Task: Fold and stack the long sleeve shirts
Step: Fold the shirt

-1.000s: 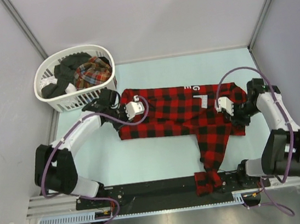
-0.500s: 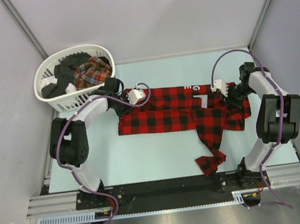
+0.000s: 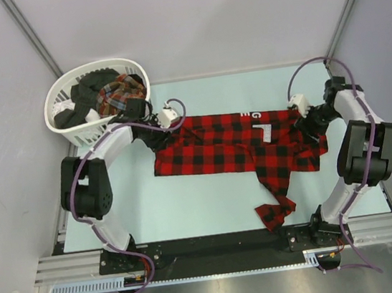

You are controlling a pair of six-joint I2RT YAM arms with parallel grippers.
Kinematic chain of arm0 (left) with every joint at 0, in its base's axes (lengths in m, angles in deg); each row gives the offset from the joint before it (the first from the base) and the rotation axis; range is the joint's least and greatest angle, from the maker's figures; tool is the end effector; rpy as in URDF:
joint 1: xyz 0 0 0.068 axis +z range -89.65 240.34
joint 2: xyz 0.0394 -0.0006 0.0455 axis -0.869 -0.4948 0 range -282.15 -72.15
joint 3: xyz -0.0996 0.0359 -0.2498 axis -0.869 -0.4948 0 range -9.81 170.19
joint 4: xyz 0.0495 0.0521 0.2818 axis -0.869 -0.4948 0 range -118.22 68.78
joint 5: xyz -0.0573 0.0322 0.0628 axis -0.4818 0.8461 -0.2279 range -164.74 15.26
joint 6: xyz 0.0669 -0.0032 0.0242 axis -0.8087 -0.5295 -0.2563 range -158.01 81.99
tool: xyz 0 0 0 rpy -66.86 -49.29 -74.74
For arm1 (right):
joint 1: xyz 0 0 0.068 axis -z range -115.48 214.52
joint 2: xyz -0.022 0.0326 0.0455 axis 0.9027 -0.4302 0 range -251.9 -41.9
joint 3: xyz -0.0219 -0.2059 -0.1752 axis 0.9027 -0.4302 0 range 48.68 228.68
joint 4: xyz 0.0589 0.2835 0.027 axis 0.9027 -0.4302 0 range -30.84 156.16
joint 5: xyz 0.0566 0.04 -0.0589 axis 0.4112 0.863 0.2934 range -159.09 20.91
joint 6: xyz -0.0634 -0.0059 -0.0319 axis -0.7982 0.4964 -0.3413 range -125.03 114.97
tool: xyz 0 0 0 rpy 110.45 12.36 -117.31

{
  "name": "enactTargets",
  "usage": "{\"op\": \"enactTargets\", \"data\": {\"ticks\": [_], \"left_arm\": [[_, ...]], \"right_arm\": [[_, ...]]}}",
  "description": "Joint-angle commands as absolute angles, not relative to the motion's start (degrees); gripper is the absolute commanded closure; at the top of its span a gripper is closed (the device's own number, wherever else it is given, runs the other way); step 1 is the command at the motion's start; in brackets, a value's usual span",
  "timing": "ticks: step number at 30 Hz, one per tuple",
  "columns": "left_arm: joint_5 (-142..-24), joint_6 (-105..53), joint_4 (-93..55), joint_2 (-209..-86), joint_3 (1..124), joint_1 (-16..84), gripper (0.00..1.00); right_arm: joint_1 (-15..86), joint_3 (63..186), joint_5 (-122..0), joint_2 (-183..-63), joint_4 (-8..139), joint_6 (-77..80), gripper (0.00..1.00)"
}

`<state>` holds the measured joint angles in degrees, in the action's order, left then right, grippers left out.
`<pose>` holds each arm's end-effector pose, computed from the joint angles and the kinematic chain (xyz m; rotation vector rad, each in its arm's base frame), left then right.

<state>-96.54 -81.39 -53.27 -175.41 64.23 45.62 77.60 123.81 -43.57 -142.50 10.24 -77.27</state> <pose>0.3933 -0.1257 0.1739 1.3476 2.1672 -0.3140 0.3586 -0.0575 0.1813 -1.3802 2.3375 0.3133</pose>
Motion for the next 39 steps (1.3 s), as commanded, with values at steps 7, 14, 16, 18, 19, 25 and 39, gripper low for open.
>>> {"op": "enactTargets", "data": {"ticks": [7, 14, 16, 18, 19, 25, 39], "left_arm": [[-102.0, -71.2, -60.6, -151.8, 65.4, 47.6, 0.01], [-98.6, -67.9, -61.8, -143.0, 61.1, 47.6, 0.0], [-98.5, -65.4, -60.5, -140.9, 59.7, 47.6, 0.01], [-100.5, -64.0, -58.9, -138.3, 58.8, 47.6, 0.0], [-101.1, -62.8, -58.3, -137.6, 58.7, 47.6, 0.01], [-103.7, -60.2, -59.0, -135.1, 58.8, 47.5, 0.01], [-105.6, -76.6, -65.1, -119.7, 43.3, 42.9, 0.01]], "right_arm": [[84.6, 129.8, -33.8, -133.2, -1.9, -61.1, 0.05], [86.8, 127.8, -29.5, -129.0, -0.5, -61.6, 0.0], [87.5, 125.7, -28.6, -126.7, 1.2, -61.1, 0.0], [87.5, 124.7, -28.8, -124.4, 1.5, -60.0, 0.0], [87.5, 124.0, -28.7, -123.3, 1.6, -59.6, 0.0], [83.0, 119.2, -31.1, -114.5, -2.8, -59.9, 0.0], [66.7, 97.7, -49.0, -98.2, -3.1, -57.9, 0.05]]}}
